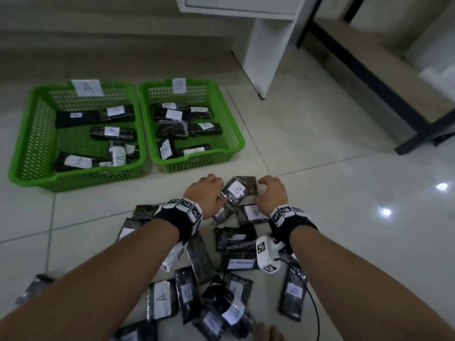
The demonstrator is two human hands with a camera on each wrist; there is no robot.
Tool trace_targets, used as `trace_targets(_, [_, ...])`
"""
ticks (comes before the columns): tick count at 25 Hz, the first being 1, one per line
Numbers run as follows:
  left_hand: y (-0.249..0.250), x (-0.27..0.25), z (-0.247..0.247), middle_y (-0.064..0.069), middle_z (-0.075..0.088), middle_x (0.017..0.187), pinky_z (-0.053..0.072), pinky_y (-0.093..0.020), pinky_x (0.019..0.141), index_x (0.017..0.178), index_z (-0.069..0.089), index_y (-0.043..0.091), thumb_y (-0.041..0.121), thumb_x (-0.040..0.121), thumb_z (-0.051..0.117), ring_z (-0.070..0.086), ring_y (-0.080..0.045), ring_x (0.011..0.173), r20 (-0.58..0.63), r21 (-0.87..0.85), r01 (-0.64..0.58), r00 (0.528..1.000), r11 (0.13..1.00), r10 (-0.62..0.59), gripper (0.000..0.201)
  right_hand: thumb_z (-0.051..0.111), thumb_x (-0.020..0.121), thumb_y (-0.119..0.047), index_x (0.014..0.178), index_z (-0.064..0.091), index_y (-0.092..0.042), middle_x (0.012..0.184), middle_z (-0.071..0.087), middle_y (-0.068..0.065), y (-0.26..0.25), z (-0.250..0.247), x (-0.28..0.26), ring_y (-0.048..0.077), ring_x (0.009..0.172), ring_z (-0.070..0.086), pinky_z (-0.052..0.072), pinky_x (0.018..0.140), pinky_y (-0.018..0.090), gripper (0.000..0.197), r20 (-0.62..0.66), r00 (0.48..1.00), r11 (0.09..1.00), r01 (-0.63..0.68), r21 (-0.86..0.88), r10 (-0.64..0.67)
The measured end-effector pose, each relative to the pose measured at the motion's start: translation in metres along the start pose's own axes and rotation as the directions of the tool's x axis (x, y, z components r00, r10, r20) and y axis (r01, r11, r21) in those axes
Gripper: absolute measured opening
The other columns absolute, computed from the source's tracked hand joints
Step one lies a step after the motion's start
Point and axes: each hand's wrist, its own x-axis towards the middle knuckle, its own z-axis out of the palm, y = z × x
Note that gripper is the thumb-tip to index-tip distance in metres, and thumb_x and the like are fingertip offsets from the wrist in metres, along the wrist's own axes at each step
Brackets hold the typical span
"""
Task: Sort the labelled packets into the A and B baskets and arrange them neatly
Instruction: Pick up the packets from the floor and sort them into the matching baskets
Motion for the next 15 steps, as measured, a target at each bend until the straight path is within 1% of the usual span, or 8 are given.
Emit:
trace_targets(2, [0.001,0.004,0.011,-0.009,0.050,0.122,0.048,-0.043,0.090,0.124,0.046,0.014,0.053,0.080,0.064,0.052,-0.031,0.112,0.054,0.037,0.071,0.996,0.997,-0.073,0.062,0.065,0.077,-0.006,0.122,0.062,-0.011,0.128,0.056,0.014,0.003,-0.002,-0.003,0.034,0.122,0.049,0.043,0.097,0.035,0.046,0.021,0.998,0.998,0.064,-0.020,-0.064])
trace_targets(4, [-0.001,0.008,0.018,-0.010,0.054,0.118,0.048,-0.038,0.085,0.121,0.047,0.013,0.054,0.071,0.074,0.055,-0.032,0.108,0.096,0.035,0.117,0.988,0.992,-0.120,0.070,0.063,0.077,-0.007,0.129,0.059,-0.015,0.135,0.055,0.010,-0.002,-0.002,-0.005,0.033,0.126,0.046,0.042,0.102,0.039,0.053,0.031,0.979,0.977,0.203,-0.068,-0.201])
trace_targets(6, [-0.005,0.010,0.023,-0.010,0.060,0.113,0.045,-0.033,0.077,0.114,0.053,0.013,0.049,0.069,0.079,0.058,-0.031,0.103,0.102,-0.052,0.139,0.986,0.989,-0.133,0.063,0.061,0.077,-0.003,0.142,0.050,-0.022,0.152,0.044,0.002,-0.006,0.001,-0.007,0.028,0.140,0.035,0.036,0.109,0.044,0.069,0.120,0.917,0.903,0.396,-0.170,-0.379])
trace_targets(8, [-0.010,0.010,0.023,-0.007,0.063,0.110,0.042,-0.029,0.073,0.110,0.060,0.014,0.042,0.070,0.082,0.059,-0.028,0.100,0.096,-0.168,0.137,0.988,0.976,-0.122,0.053,0.063,0.077,0.000,0.152,0.037,-0.029,0.162,0.029,-0.005,-0.010,0.008,-0.007,0.024,0.148,0.022,0.028,0.114,0.046,0.084,0.274,0.842,0.778,0.536,-0.327,-0.465])
trace_targets(9, [-0.014,0.009,0.022,-0.007,0.064,0.109,0.042,-0.028,0.074,0.111,0.062,0.014,0.037,0.072,0.082,0.059,-0.027,0.100,0.094,-0.233,0.141,0.988,0.962,-0.122,0.049,0.065,0.077,-0.002,0.153,0.036,-0.031,0.162,0.028,-0.008,-0.011,0.011,-0.005,0.023,0.148,0.021,0.027,0.115,0.046,0.086,0.312,0.823,0.725,0.567,-0.390,-0.476])
trace_targets(11, [-0.025,0.004,0.014,-0.007,0.065,0.111,0.046,-0.030,0.082,0.113,0.066,0.014,0.027,0.076,0.082,0.060,-0.025,0.102,0.080,-0.371,0.160,0.987,0.915,-0.140,0.042,0.069,0.076,-0.005,0.149,0.041,-0.032,0.153,0.038,-0.008,-0.014,0.014,0.000,0.023,0.140,0.031,0.029,0.113,0.047,0.083,0.289,0.820,0.692,0.572,-0.439,-0.494])
trace_targets(13, [-0.034,-0.001,0.004,-0.006,0.068,0.111,0.051,-0.033,0.089,0.113,0.069,0.013,0.017,0.079,0.079,0.063,-0.022,0.101,0.028,-0.476,0.164,0.985,0.864,-0.171,0.035,0.073,0.075,-0.011,0.145,0.047,-0.028,0.143,0.044,-0.005,-0.016,0.012,0.003,0.024,0.131,0.038,0.032,0.110,0.046,0.077,0.240,0.834,0.721,0.551,-0.421,-0.498])
trace_targets(15, [-0.040,-0.005,-0.009,-0.005,0.070,0.101,0.056,-0.030,0.082,0.108,0.070,0.013,0.007,0.081,0.076,0.065,-0.021,0.094,-0.028,-0.639,0.165,0.971,0.752,-0.237,0.029,0.075,0.072,-0.017,0.138,0.051,-0.022,0.134,0.046,0.000,-0.018,0.011,0.002,0.025,0.124,0.042,0.035,0.105,0.041,0.070,0.173,0.852,0.780,0.522,-0.344,-0.494])
